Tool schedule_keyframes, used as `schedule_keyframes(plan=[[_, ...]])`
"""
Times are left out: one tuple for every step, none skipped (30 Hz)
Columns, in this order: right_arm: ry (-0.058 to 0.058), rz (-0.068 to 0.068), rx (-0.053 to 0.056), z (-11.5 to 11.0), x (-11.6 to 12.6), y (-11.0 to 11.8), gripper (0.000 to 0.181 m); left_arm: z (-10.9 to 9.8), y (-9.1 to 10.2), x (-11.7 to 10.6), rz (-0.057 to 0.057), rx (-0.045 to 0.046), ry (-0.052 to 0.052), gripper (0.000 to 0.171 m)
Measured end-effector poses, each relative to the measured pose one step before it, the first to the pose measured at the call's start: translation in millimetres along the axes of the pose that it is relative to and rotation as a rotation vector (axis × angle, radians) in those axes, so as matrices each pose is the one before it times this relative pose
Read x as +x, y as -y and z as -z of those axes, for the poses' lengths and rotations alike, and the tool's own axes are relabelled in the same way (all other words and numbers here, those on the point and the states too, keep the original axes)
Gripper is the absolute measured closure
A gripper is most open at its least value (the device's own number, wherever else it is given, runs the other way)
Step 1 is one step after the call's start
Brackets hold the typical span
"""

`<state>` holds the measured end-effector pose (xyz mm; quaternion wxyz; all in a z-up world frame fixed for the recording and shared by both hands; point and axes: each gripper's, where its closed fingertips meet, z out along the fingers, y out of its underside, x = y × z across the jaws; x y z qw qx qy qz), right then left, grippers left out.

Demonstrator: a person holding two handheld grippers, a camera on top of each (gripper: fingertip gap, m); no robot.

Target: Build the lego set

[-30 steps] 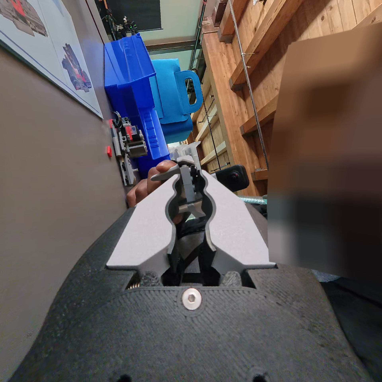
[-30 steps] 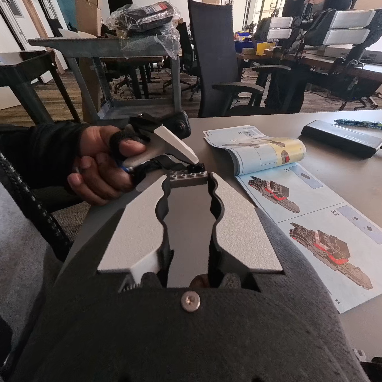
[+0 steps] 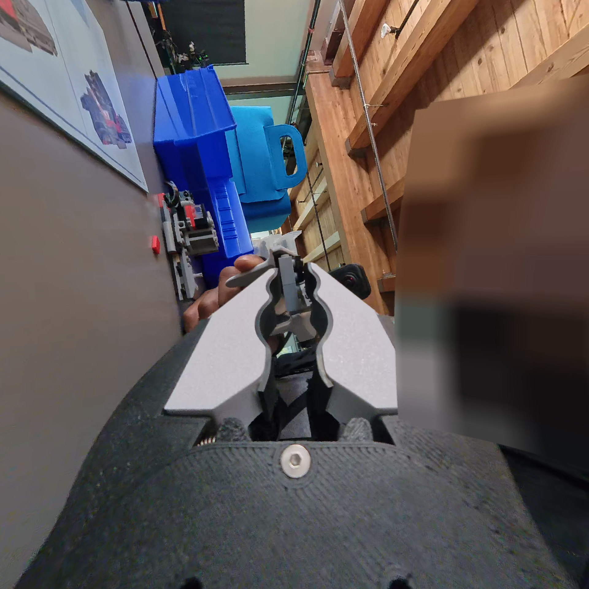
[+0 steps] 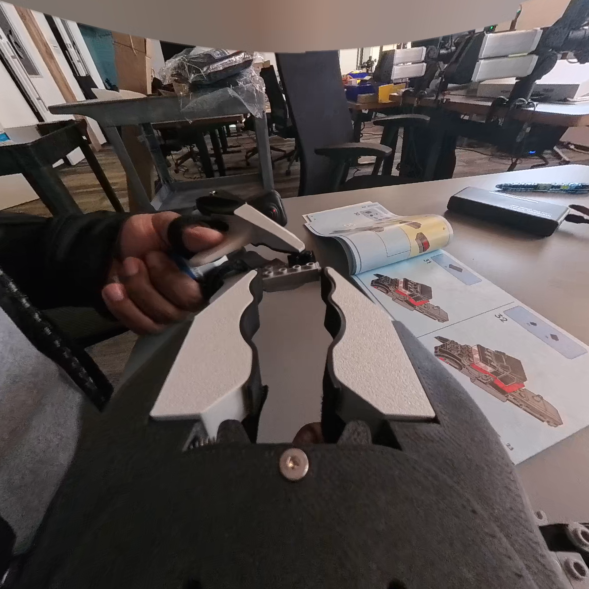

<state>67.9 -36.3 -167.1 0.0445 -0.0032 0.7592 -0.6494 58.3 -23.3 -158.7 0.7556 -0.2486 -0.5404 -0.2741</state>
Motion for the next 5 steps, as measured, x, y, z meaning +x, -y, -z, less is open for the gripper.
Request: schedule_keyframes(plan=[[0.002,-0.0113,-0.0035,-0.43,0.98,-0.44,0.144,0.34,1.32,-0.97,-0.0058,0.00134,0.0035,0.156],[0.0025,-0.0119,-0.0006,-0.21,1.04,0.03,0.144,0.5,1.61,-1.11,-0.0015,0.00181,0.0017,0.156],[0.002,-0.013,0.0002,-0.27,1.03,0.07,0.144,0.54,1.55,-1.37,0.0016,0.00178,0.0007,0.156],[0.0015,-0.0116,-0.0016,-0.46,0.93,-0.13,0.144,0.39,1.6,-1.36,0.0023,0.00224,0.0,0.156],[0.0006,-0.0074,-0.0039,-0.54,0.76,-0.46,0.143,0.37,1.38,-1.36,0.0032,0.00063,0.0002,0.157]])
